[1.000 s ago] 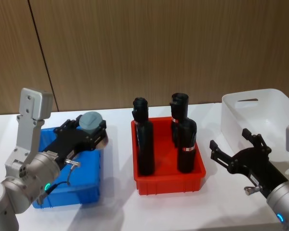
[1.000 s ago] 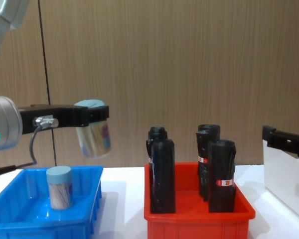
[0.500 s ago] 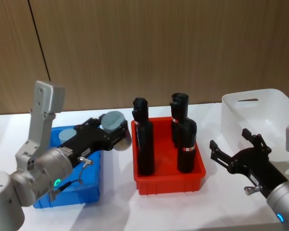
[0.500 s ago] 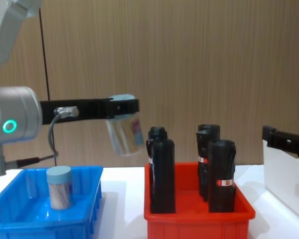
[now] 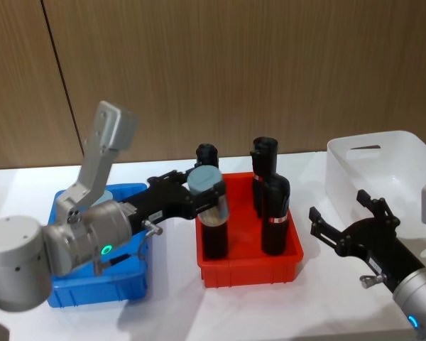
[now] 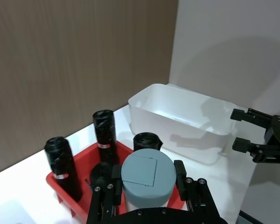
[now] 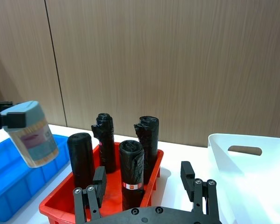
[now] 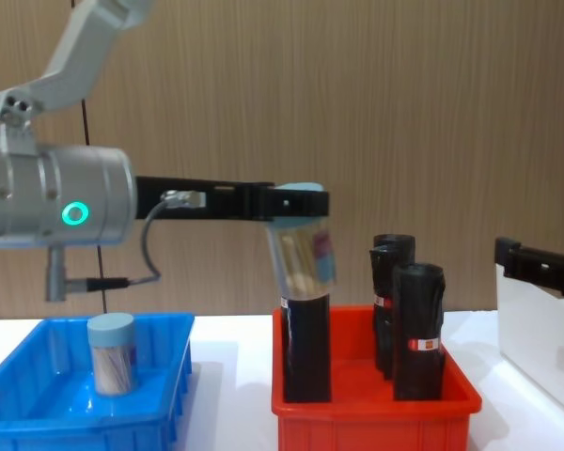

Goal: Pick the cotton swabs from the blue box and place them into the white box.

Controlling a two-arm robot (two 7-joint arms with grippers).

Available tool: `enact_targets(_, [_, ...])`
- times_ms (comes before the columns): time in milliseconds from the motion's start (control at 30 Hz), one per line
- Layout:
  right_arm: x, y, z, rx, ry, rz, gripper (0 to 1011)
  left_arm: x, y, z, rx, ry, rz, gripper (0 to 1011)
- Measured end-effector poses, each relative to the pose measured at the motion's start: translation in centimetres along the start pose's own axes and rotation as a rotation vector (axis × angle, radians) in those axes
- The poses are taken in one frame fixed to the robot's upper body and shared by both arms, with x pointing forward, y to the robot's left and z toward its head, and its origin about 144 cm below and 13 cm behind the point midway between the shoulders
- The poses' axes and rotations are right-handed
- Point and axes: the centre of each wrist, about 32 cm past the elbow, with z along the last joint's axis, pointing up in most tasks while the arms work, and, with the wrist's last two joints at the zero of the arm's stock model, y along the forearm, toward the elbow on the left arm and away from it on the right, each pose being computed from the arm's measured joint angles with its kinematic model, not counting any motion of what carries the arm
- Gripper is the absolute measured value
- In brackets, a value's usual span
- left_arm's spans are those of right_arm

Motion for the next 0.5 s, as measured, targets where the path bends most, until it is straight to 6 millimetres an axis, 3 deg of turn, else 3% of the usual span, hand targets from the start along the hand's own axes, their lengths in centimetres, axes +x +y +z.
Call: enact_targets(500, [0.0, 0.0, 0.0, 0.000, 0.000, 0.000, 1001, 0.9, -2.2, 1.6, 0.049, -0.037, -0.089, 666])
